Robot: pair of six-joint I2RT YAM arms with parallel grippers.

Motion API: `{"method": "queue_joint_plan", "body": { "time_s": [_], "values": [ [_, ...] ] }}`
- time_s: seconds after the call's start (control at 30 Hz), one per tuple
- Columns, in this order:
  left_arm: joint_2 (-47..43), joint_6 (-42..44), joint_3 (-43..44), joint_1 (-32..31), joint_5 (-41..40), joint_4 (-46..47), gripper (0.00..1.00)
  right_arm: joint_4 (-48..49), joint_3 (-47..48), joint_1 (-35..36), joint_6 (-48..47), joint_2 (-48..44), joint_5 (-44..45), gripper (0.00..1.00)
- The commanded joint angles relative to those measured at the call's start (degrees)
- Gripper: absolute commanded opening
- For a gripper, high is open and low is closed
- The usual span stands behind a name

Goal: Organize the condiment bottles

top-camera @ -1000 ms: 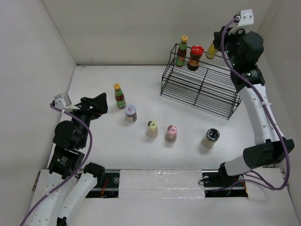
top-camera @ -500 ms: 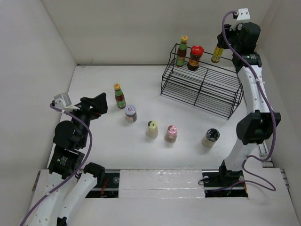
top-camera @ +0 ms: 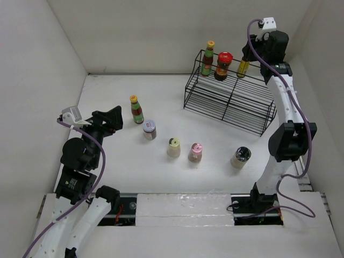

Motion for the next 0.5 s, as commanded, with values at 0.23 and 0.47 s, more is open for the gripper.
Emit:
{"method": "queue_joint_plan", "body": {
  "time_s": [0.23,0.47],
  "values": [
    [0.26,-0.22,-0.33,0.27,0.39,2.72,0.8,6.66,-1.43,0.47,-0.51,2.84,-1.43,0.17],
    [0.26,-0.22,-0.33,0.27,0.39,2.72,0.8,7.19,-1.97,0.47,0.02,3.98,-1.43,0.19]
  ]
}}
